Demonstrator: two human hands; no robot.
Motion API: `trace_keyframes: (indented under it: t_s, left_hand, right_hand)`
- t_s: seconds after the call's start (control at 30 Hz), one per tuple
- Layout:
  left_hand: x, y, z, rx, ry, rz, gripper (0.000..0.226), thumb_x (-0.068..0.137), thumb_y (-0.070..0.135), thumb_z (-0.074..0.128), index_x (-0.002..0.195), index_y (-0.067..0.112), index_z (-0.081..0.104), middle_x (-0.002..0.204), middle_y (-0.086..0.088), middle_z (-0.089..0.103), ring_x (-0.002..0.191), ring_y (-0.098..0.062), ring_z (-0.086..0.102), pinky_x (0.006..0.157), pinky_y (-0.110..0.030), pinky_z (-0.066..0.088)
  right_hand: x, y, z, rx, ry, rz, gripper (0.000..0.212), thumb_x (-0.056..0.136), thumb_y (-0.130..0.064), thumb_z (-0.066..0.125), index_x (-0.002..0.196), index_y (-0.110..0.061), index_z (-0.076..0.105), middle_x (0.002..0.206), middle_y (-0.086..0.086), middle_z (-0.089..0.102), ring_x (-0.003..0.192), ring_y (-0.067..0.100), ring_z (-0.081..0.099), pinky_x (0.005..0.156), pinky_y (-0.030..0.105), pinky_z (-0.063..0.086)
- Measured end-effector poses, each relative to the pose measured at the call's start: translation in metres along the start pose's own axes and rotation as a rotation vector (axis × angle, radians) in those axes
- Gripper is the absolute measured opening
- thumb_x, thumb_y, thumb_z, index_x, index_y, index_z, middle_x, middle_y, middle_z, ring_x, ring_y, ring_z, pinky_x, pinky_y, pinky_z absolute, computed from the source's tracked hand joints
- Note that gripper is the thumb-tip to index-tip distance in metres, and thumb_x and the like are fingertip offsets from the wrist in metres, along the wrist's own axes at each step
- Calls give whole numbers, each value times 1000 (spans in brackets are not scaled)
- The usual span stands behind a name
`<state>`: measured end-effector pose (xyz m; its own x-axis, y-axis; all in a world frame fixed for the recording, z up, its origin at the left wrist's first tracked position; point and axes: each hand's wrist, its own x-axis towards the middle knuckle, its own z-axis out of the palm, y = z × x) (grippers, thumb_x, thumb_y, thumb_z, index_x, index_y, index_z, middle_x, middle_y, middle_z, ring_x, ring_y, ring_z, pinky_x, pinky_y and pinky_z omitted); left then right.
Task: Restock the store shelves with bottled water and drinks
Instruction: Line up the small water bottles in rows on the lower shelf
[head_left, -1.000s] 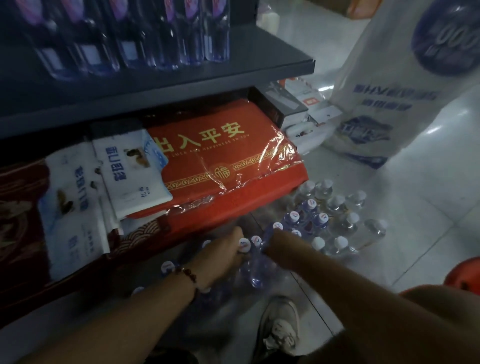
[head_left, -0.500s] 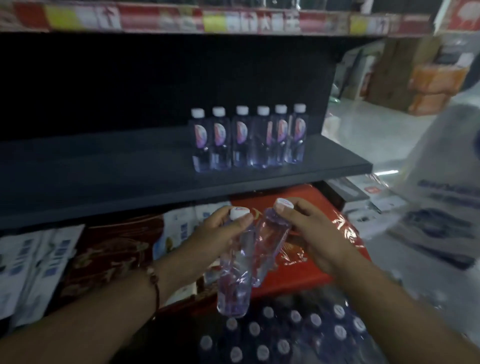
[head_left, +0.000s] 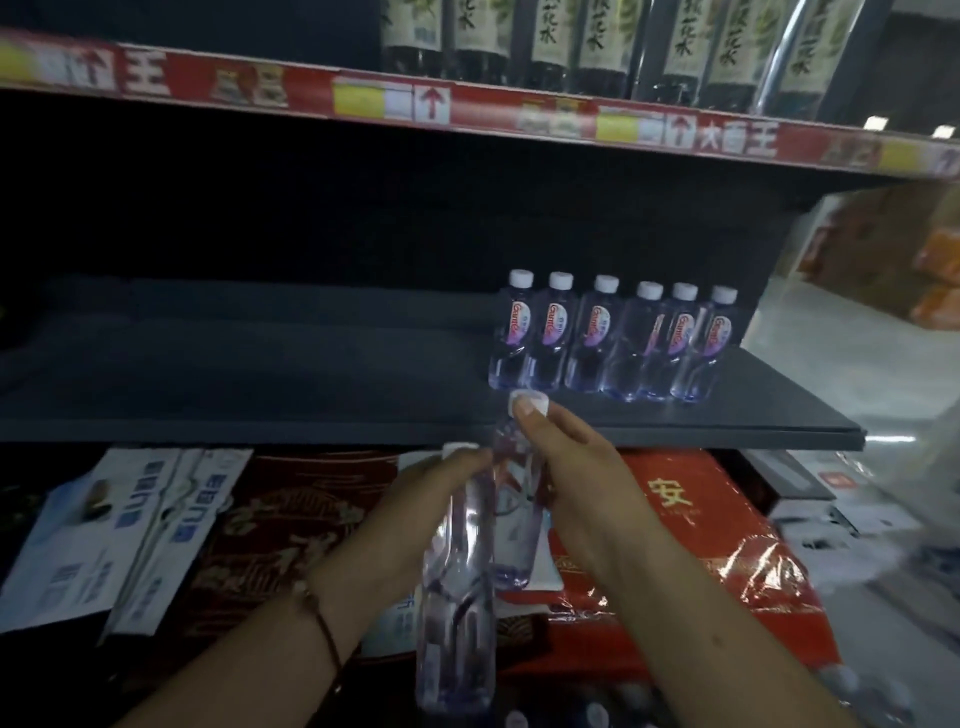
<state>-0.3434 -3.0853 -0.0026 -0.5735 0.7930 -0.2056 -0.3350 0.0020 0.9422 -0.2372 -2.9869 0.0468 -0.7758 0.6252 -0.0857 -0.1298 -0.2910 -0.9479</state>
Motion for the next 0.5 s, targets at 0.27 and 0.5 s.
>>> trace_keyframes:
  t_s: [0.27, 0.5]
  left_hand:
    - [1, 31, -24, -70, -51, -57, 61, 69, 50, 77, 111, 7, 73, 114, -22, 70, 103, -37, 66, 105, -51, 44]
    - [-14, 36, -21, -145, -58, -119, 47, 81, 49, 67, 99, 6, 77, 99, -20, 69, 89, -32, 63, 89, -43, 49]
  right_hand:
    - [14, 7, -3, -228, -199, -73, 55, 66, 27, 61, 113, -1, 66, 107, 25, 71, 100, 39, 67, 87, 43, 54]
    - [3, 27, -4, -87, -180, -13, 48, 62, -15, 87, 109, -13, 76, 115, 25, 70, 99, 31, 66, 101, 46, 49]
